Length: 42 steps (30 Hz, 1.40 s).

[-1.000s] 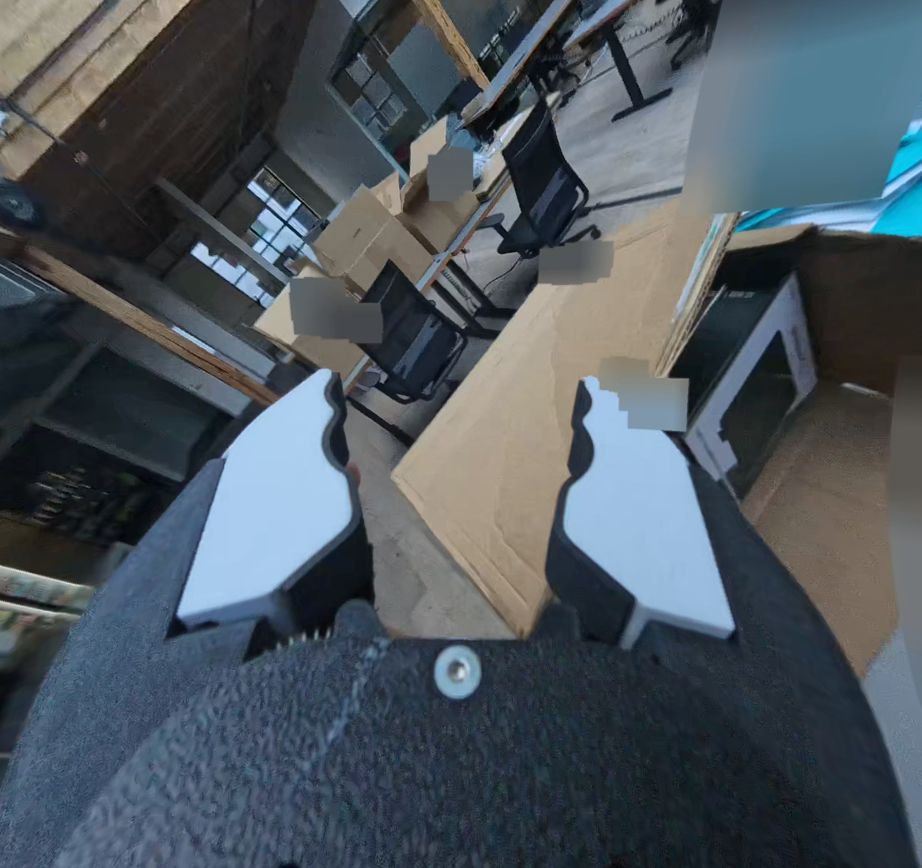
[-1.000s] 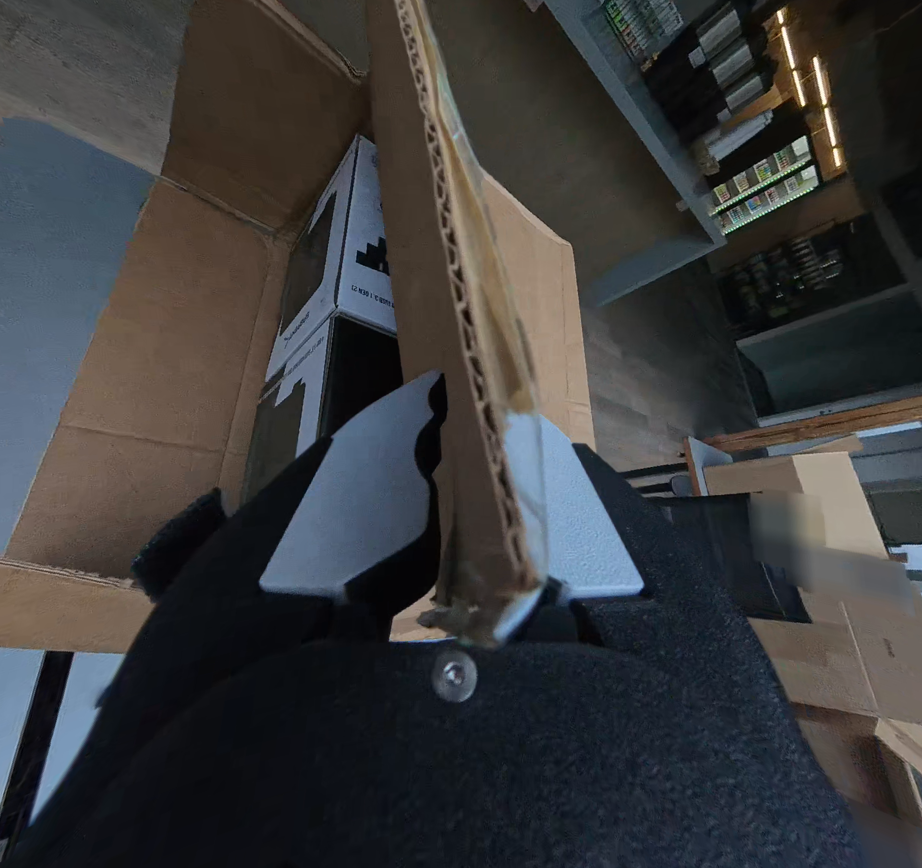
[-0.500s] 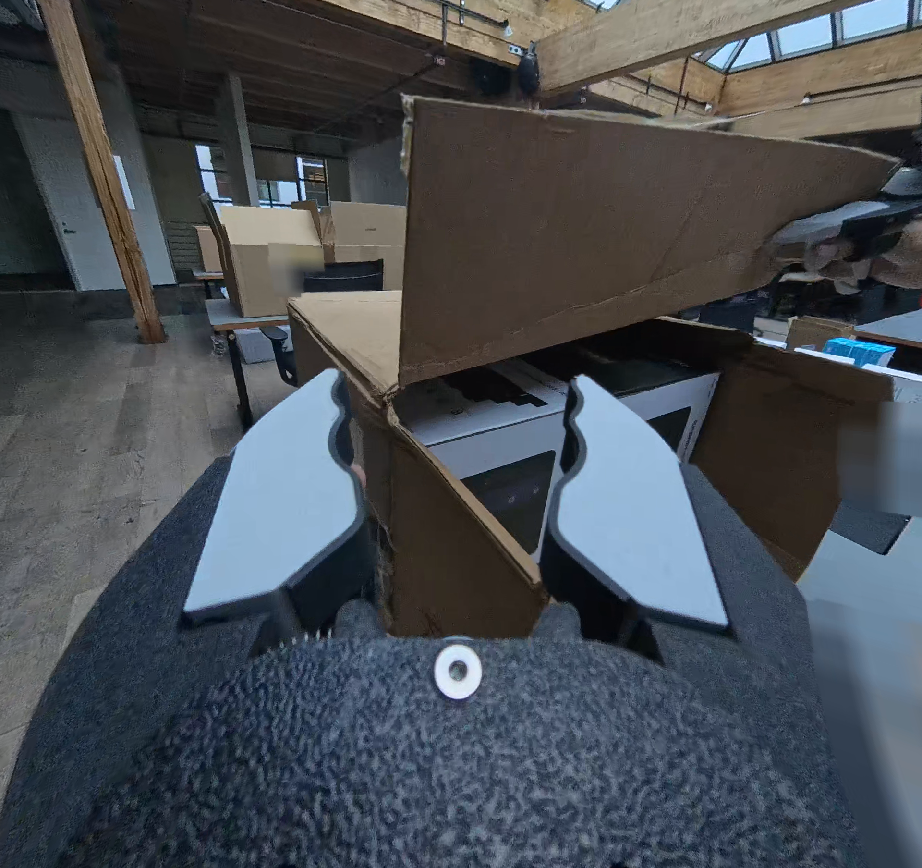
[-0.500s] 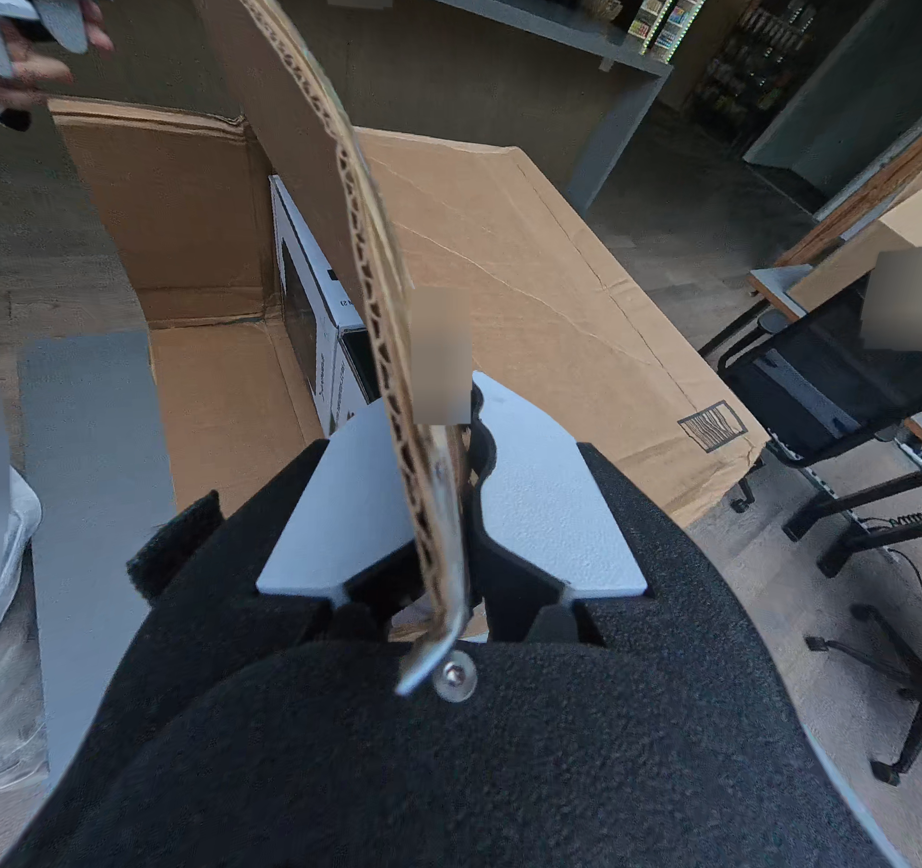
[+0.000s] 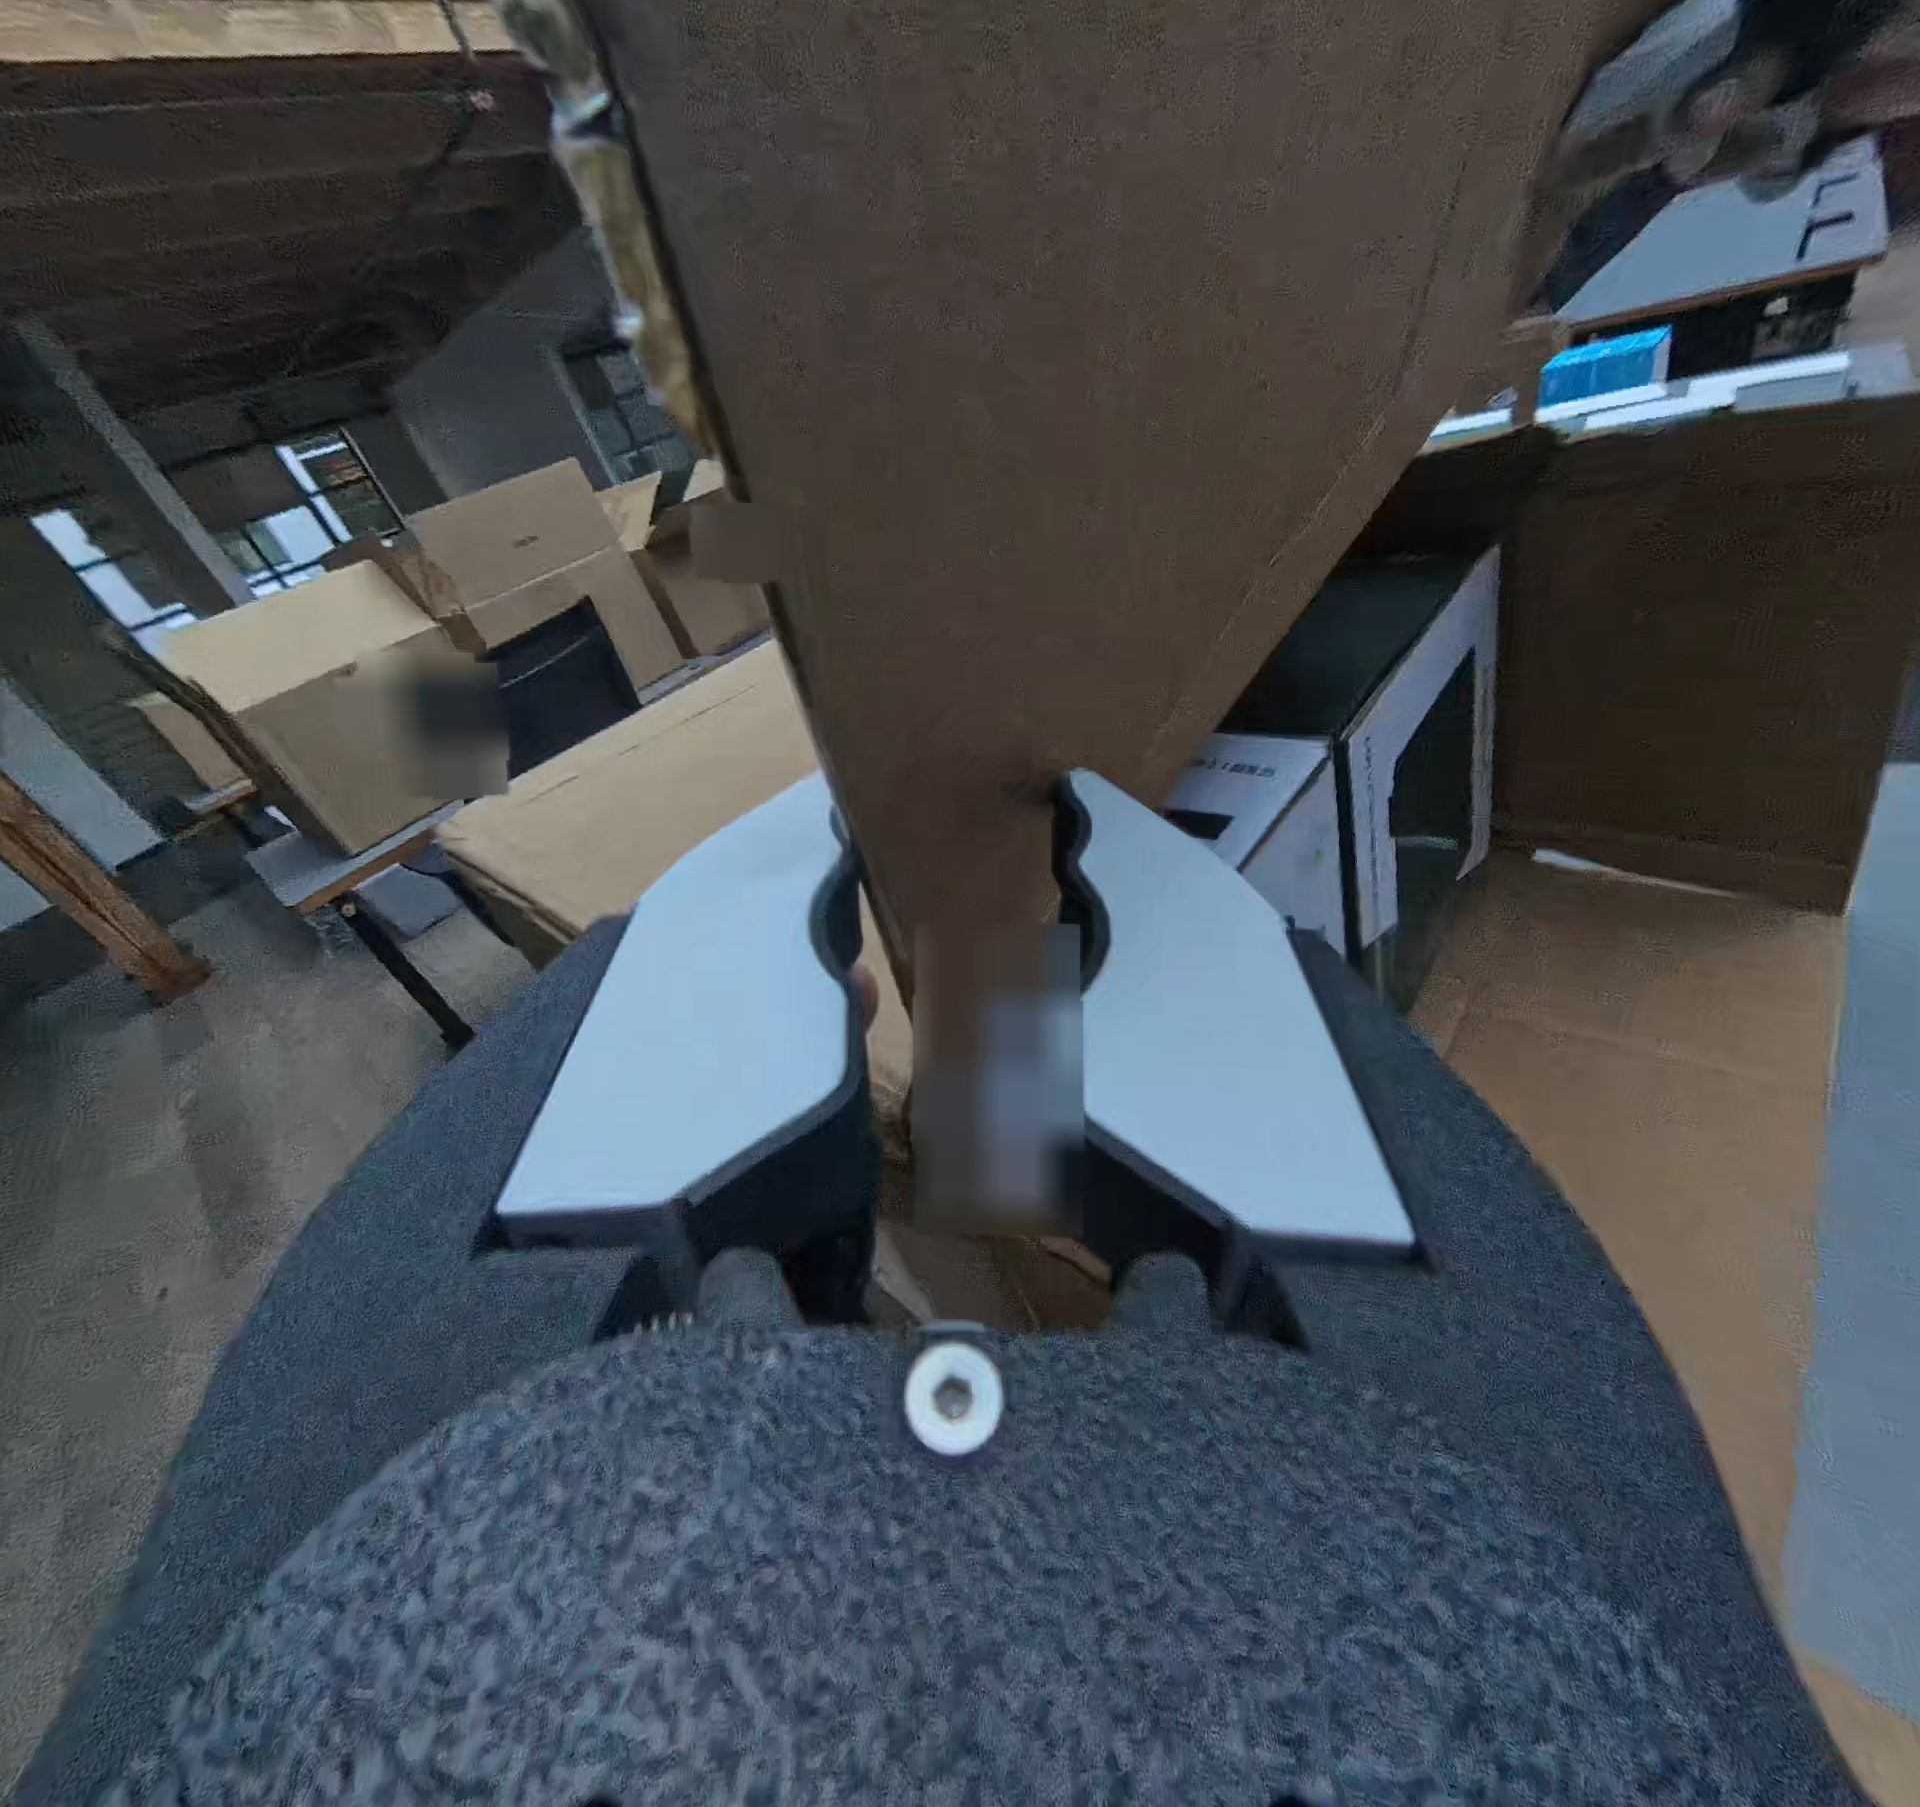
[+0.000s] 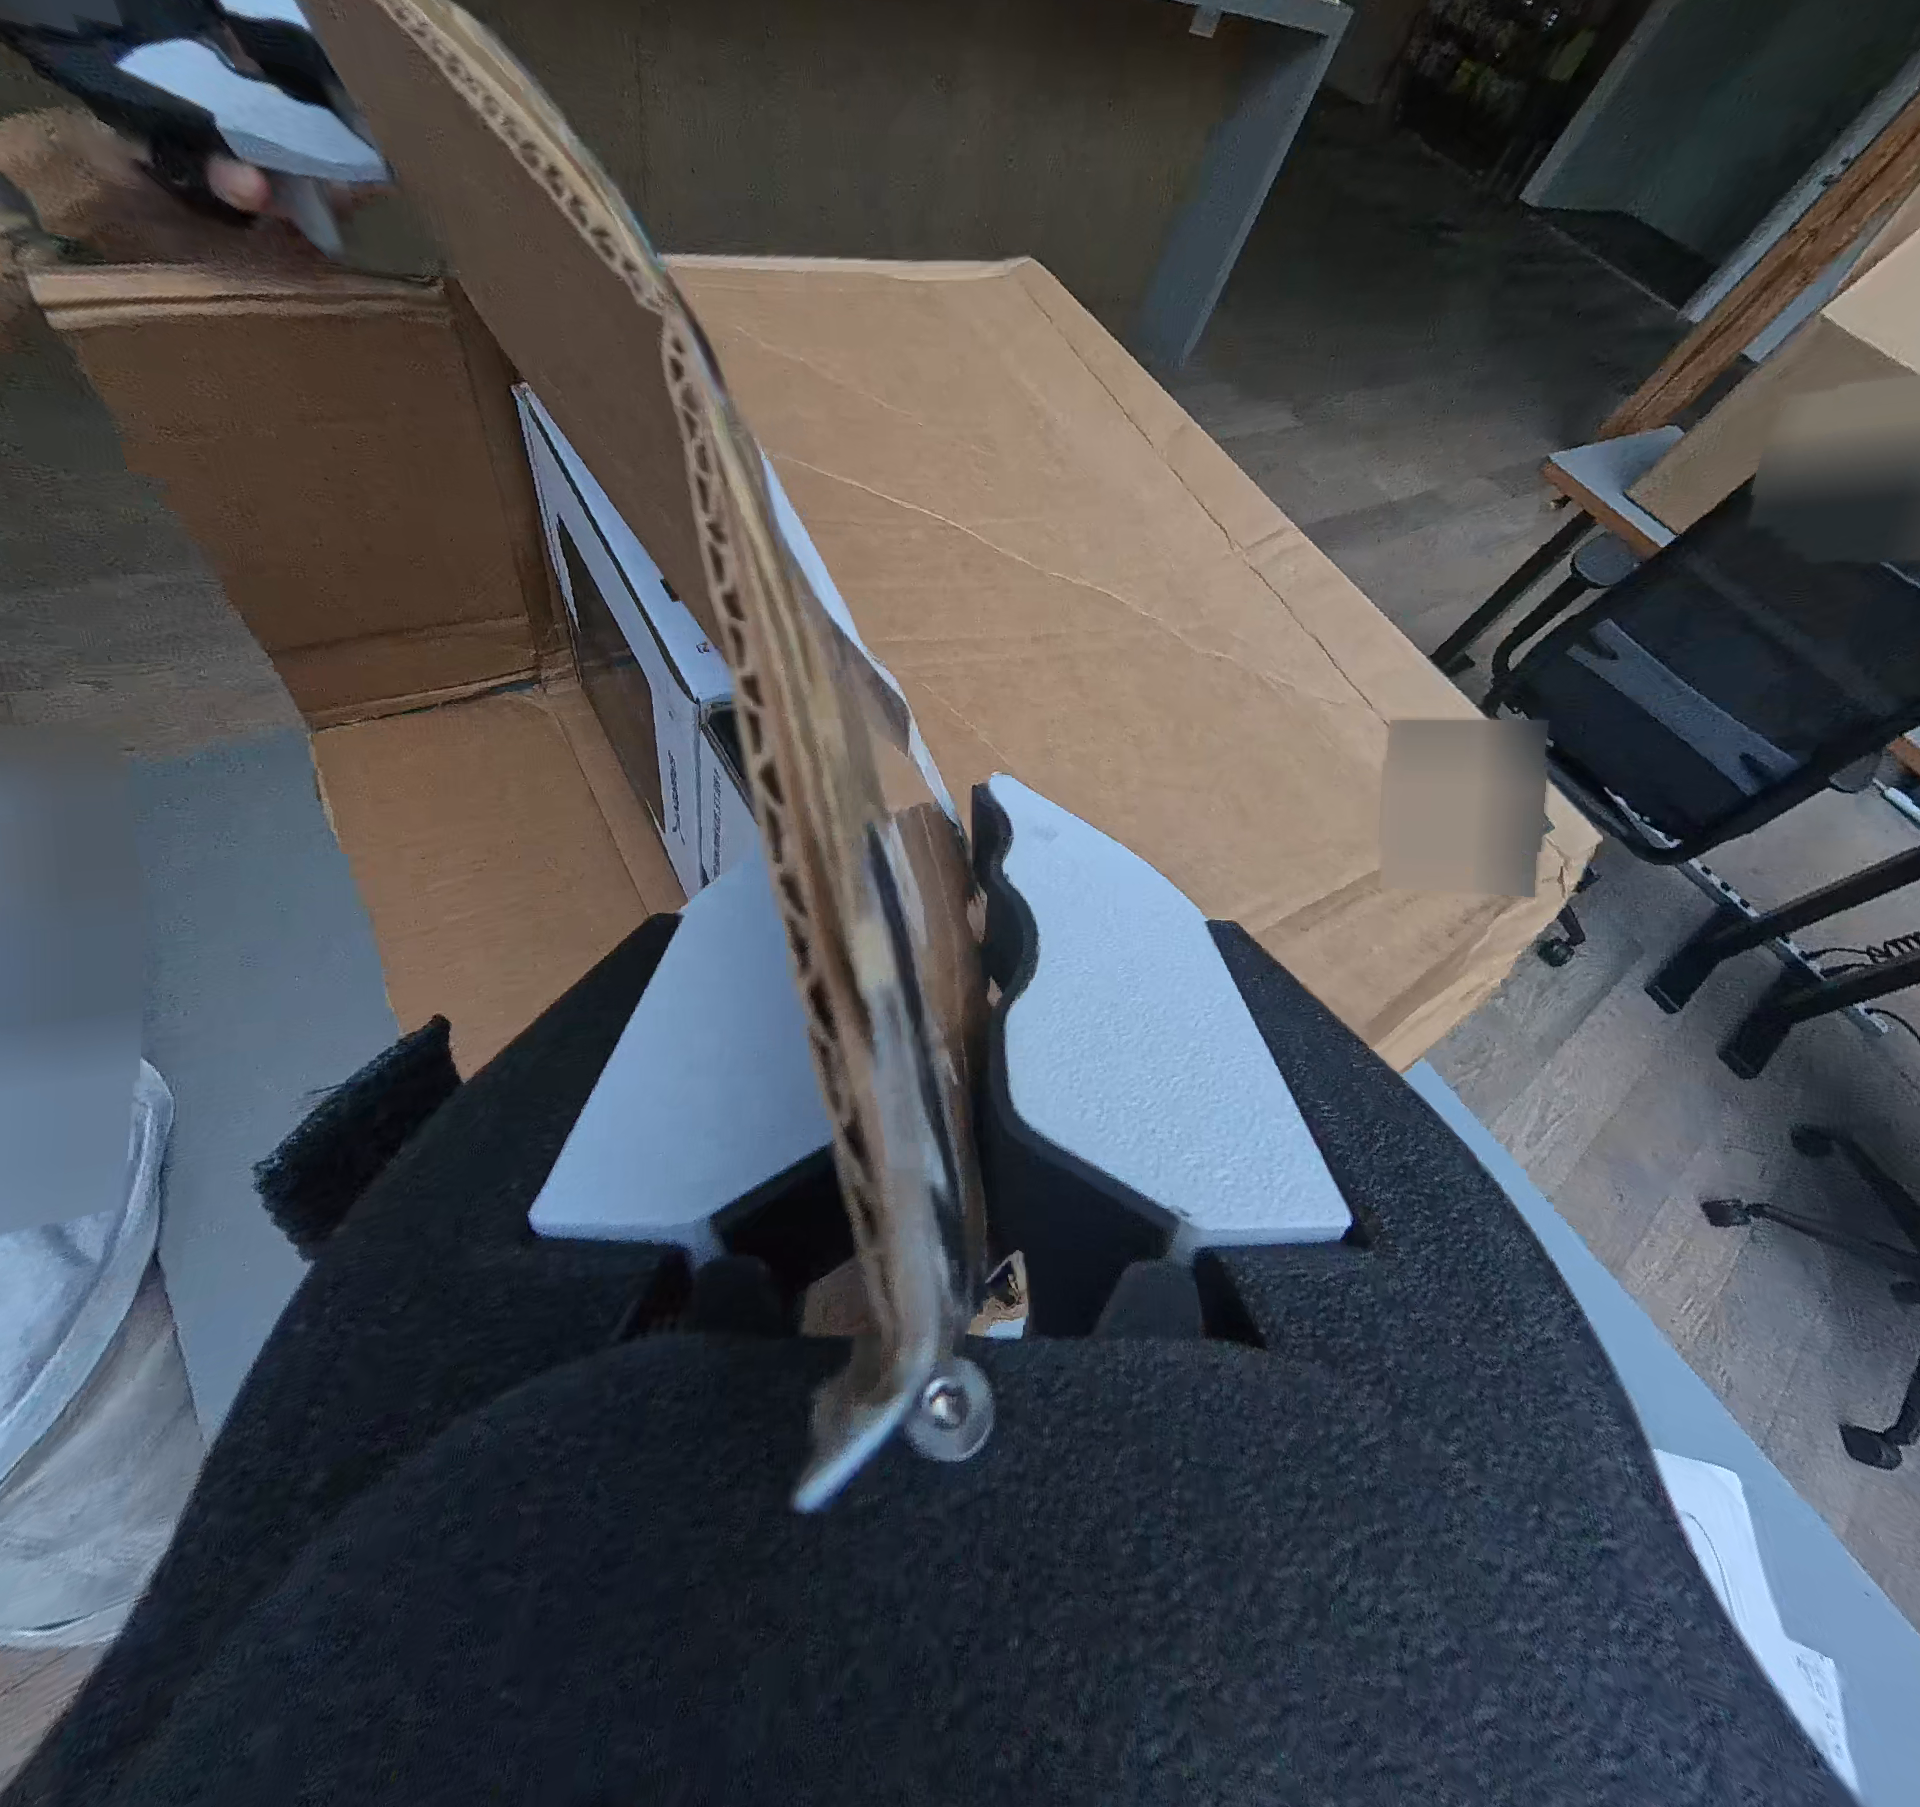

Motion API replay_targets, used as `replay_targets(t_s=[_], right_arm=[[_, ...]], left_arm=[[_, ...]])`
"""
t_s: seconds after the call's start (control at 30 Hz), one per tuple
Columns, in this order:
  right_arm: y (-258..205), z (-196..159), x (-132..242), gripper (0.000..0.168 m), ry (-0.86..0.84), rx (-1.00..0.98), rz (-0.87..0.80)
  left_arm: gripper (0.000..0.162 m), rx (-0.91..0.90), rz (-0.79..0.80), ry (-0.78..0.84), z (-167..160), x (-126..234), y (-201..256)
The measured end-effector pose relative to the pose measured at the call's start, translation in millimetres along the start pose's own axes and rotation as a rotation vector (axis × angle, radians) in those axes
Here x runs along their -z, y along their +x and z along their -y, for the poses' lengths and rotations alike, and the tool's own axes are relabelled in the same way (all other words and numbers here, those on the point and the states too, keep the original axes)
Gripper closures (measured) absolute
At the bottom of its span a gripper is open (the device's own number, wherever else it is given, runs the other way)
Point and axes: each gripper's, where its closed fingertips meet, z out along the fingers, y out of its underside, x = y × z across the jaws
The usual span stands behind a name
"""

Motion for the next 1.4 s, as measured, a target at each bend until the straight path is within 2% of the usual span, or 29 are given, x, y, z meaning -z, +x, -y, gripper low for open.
replay_targets(t_s=[0.07,0.13,0.17,0.23,0.27,0.3,0.33,0.37,0.4,0.43,0.47,0.53,0.57,0.6,0.67,0.7,0.77,0.8,0.83,0.9,0.97,1.03,1.07,1.13,1.17,1.2,1.3,1.33,1.4], right_arm=[[2.4,3.2,4.9,0.148,-0.012,-0.009,-0.049],[3.4,12.2,13.6,0.118,-0.023,-0.06,-0.117],[0.8,29.0,20.7,0.106,0.015,-0.06,-0.159],[-11.2,84.8,36.1,0.096,0.131,0.021,-0.252],[-21.2,114.8,39.0,0.096,0.142,0.109,-0.301],[-37.6,141.5,33.5,0.106,0.1,0.203,-0.305],[-58.7,164.8,19.6,0.11,0.017,0.281,-0.271],[-79.8,183.7,2.2,0.103,-0.105,0.377,-0.243],[-101.0,201.0,-17.3,0.104,-0.211,0.506,-0.209],[-125.0,216.4,-41.8,0.103,-0.264,0.606,-0.135],[-152.8,224.2,-71.0,0.106,-0.291,0.617,-0.005],[-205.8,208.3,-126.3,0.102,-0.407,0.503,0.305],[-215.1,191.9,-150.4,0.097,-0.498,0.499,0.371],[-208.7,178.1,-174.1,0.091,-0.582,0.557,0.342],[-173.7,174.5,-210.7,0.108,-0.679,0.797,0.181],[-162.4,177.7,-220.6,0.108,-0.711,0.879,0.147],[-154.6,185.1,-229.9,0.108,-0.744,0.899,0.151],[-155.3,189.8,-230.1,0.113,-0.747,0.853,0.172],[-157.5,197.2,-231.5,0.1,-0.711,0.793,0.187],[-159.4,205.0,-231.3,0.099,-0.678,0.703,0.226],[-168.5,195.7,-236.3,0.09,-0.727,0.634,0.308],[-191.0,175.8,-249.6,0.092,-0.798,0.591,0.429],[-195.5,165.2,-258.4,0.101,-0.842,0.627,0.451],[-192.6,147.5,-272.2,0.136,-0.944,0.787,0.461],[-195.7,141.0,-274.2,0.148,-0.981,0.839,0.5],[-203.7,135.2,-273.1,0.161,-1.01,0.833,0.551],[-207.9,137.0,-270.6,0.166,-1.032,0.809,0.562],[-204.3,146.1,-267.8,0.167,-1.021,0.816,0.535],[-192.8,158.0,-257.7,0.168,-1.011,0.874,0.481]], left_arm=[[0.131,-0.032,-0.024,0.019,6.9,-2.6,-4.7],[0.139,0.02,-0.093,-0.015,7.2,1.0,-5.7],[0.14,0.033,-0.124,-0.025,6.2,2.4,-5.6],[0.142,0.043,-0.157,-0.041,6.2,5.4,-9.5],[0.142,0.04,-0.178,-0.058,4.9,5.2,-9.7],[0.146,0.041,-0.206,-0.055,6.4,4.5,-8.0],[0.145,0.025,-0.22,-0.073,5.1,1.0,-6.3],[0.146,-0.008,-0.245,-0.082,5.6,-2.0,-1.7],[0.145,-0.045,-0.255,-0.106,4.7,-5.0,1.6],[0.145,-0.087,-0.255,-0.12,4.7,-6.8,2.5],[0.144,-0.108,-0.257,-0.126,5.4,-7.3,1.5],[0.146,-0.071,-0.288,-0.125,6.4,-6.1,-0.1],[0.147,-0.052,-0.303,-0.115,6.3,-5.4,0.0],[0.148,-0.045,-0.317,-0.124,3.2,-4.5,1.4],[0.145,-0.045,-0.282,-0.116,-0.1,-6.6,-4.4],[0.145,-0.01,-0.282,-0.108,0.7,-7.3,-7.0],[0.146,0.059,-0.297,-0.079,4.0,-8.2,-12.7],[0.147,0.088,-0.311,-0.068,5.1,-8.7,-13.5],[0.151,0.111,-0.349,-0.05,7.8,-8.0,-8.7],[0.153,0.07,-0.347,-0.078,7.2,-8.5,1.3],[0.153,0.037,-0.329,-0.099,8.5,-7.9,5.4],[0.153,0.055,-0.326,-0.093,8.3,-6.1,3.5],[0.153,0.078,-0.332,-0.088,8.1,-4.6,3.3],[0.152,0.069,-0.323,-0.085,5.1,-1.1,4.0],[0.15,0.044,-0.31,-0.084,1.6,0.4,3.3],[0.15,0.029,-0.3,-0.074,-0.6,1.7,2.8],[0.156,0.079,-0.263,-0.017,8.7,4.7,5.2],[0.156,0.048,-0.197,-0.027,18.2,2.4,-1.8],[0.159,0.021,-0.189,-0.083,33.4,-7.2,-2.0]])
